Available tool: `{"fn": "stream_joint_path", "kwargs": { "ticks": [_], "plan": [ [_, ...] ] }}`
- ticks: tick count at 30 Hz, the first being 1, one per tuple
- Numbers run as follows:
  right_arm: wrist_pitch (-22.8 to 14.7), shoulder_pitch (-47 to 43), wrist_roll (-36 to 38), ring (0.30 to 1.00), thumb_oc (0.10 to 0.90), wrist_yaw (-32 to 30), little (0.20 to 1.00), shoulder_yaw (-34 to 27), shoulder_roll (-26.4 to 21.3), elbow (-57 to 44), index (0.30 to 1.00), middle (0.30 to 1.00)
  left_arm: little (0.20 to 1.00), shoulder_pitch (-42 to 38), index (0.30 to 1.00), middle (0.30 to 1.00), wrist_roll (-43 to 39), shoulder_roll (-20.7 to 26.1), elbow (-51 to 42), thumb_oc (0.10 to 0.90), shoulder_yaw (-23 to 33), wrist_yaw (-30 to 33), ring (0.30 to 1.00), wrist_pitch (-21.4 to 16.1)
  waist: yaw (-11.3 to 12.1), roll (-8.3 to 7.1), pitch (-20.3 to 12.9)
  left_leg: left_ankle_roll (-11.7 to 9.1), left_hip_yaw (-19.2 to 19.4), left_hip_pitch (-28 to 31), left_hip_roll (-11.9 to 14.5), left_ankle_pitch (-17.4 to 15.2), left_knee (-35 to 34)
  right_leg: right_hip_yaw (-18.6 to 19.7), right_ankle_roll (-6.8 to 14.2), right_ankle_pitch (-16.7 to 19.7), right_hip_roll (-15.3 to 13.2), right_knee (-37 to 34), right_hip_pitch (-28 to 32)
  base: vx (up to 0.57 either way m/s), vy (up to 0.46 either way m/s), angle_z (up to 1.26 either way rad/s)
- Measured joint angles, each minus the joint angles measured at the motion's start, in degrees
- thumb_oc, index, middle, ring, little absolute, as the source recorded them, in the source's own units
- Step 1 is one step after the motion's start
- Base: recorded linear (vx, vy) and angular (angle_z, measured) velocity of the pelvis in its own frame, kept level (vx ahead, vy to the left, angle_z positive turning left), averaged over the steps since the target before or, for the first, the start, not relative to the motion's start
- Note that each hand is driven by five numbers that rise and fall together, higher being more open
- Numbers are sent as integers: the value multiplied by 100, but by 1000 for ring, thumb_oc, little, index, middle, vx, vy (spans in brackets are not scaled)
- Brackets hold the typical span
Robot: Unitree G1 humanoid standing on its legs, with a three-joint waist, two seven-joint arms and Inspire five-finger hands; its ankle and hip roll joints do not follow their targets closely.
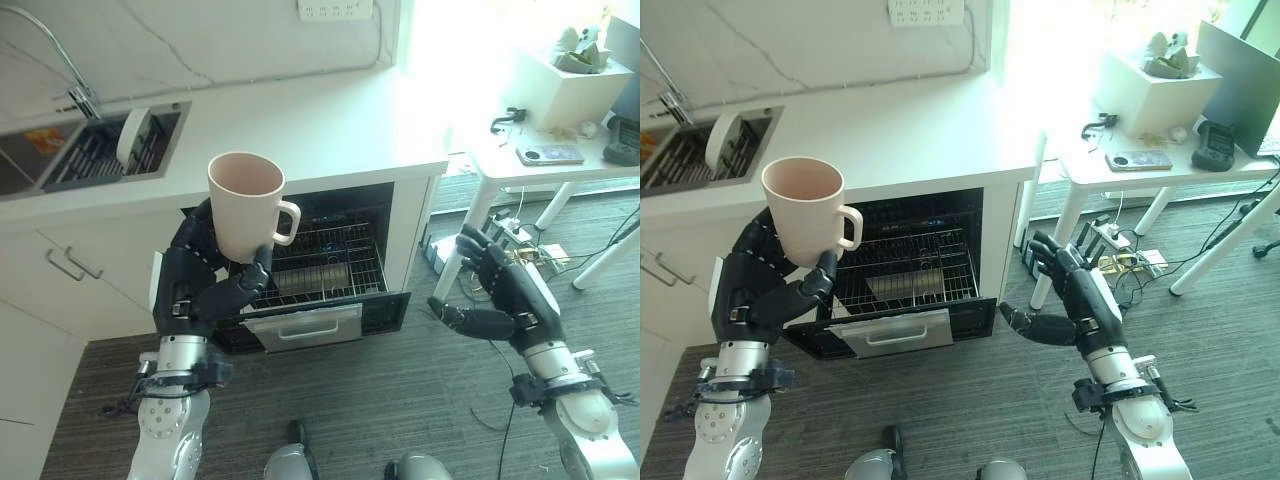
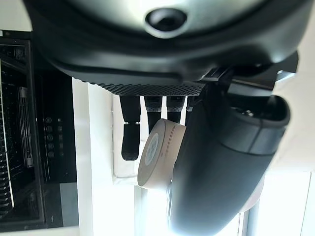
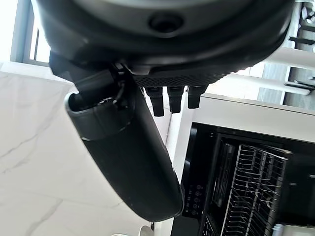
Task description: Place the dishes in the dishwasher.
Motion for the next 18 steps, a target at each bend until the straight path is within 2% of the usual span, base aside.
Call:
{"fn": "stream_joint_path", "kwargs": {
  "ticks": [3, 5, 8, 10, 11, 12, 13, 14, 15, 16, 17, 18],
  "plan": [
    [22, -105, -12, 900, 800, -83, 900, 13, 133, -119, 900, 900, 300, -345, 300, 300, 2, 9, 22, 400, 8, -10, 300, 1, 92, -132, -22, 311, 50, 121, -404, -442, 259, -158, 354, 202, -386, -513, 555, 194, 286, 23],
    [30, -324, -24, 900, 800, -146, 900, 108, 209, -190, 900, 900, 300, -710, 300, 300, 0, 20, 46, 400, 8, 0, 300, 3, 181, -186, -52, 495, 58, 105, -603, -616, 373, -348, 403, 364, -601, -606, 666, 164, 208, 27],
    [95, -642, -31, 900, 800, -160, 900, 152, 266, -204, 900, 900, 300, -907, 300, 300, -4, 37, 39, 400, 118, 0, 300, 7, 341, -233, -67, 670, 36, 199, -811, -762, 293, -446, 492, 846, -745, -721, 742, 191, 216, 16],
    [170, -665, -31, 900, 800, -164, 900, 154, 422, -230, 900, 900, 300, -790, 300, 300, -46, 38, 39, 400, 233, 1, 300, 19, 337, -248, -69, 708, 7, 334, -844, -867, 198, -489, 683, 1220, -760, -696, 806, 123, 168, 6],
    [205, -623, -29, 900, 800, -168, 900, 158, 580, -229, 900, 900, 300, -697, 300, 300, -95, 41, 60, 400, 282, 2, 300, 23, 314, -281, -62, 810, -21, 404, -857, -915, 191, -368, 836, 1338, -801, -74, 528, 93, 57, 5],
    [208, -482, -29, 900, 800, -166, 900, 169, 626, -237, 900, 900, 300, -691, 300, 300, -100, 47, 81, 400, 276, 1, 300, 65, 284, -346, -65, 832, -16, 450, -884, -903, 123, -273, 814, 1191, -803, 634, 92, 92, -44, 3],
    [217, -446, -29, 900, 800, -165, 900, 187, 626, -233, 900, 900, 300, -682, 300, 300, -99, 50, 79, 400, 278, 3, 300, 64, 308, -366, -66, 824, 20, 463, -883, -907, 110, -324, 770, 1138, -782, 677, -17, 71, -113, 3],
    [220, -446, -29, 900, 800, -166, 900, 233, 624, -212, 900, 900, 300, -670, 300, 300, -99, 64, 79, 400, 280, 24, 300, 65, 316, -380, -66, 800, 50, 483, -882, -921, 93, -507, 703, 1107, -772, 376, -43, 39, -209, -12],
    [219, -471, -29, 900, 800, -160, 900, 285, 625, -212, 900, 900, 300, -681, 300, 300, -99, 82, 75, 400, 283, 40, 300, 65, 321, -382, -65, 801, 71, 464, -889, -925, 94, -698, 662, 1126, -759, -280, 0, 30, -250, -14],
    [219, -477, -23, 900, 800, -151, 900, 297, 617, -209, 900, 900, 300, -693, 300, 300, -90, 90, 75, 400, 276, 38, 300, 64, 341, -400, -65, 738, 31, 408, -901, -974, 137, -721, 662, 1136, -805, -740, -54, 76, -376, -15],
    [219, -502, -13, 900, 800, -159, 900, 296, 594, -201, 900, 900, 300, -717, 300, 300, -51, 89, 85, 400, 254, 128, 300, 73, 304, -449, -37, 739, 75, 291, -931, -1050, 303, -666, 693, 1117, -1143, -817, -323, 148, -422, -13],
    [219, -469, -10, 900, 800, -180, 900, 329, 605, -202, 900, 900, 300, -685, 300, 300, 53, 92, 85, 400, 237, 170, 300, 92, 305, -495, -34, 723, 95, 250, -931, -1066, 370, -570, 747, 1295, -1415, -872, -544, 174, -427, -6]
  ]
}}
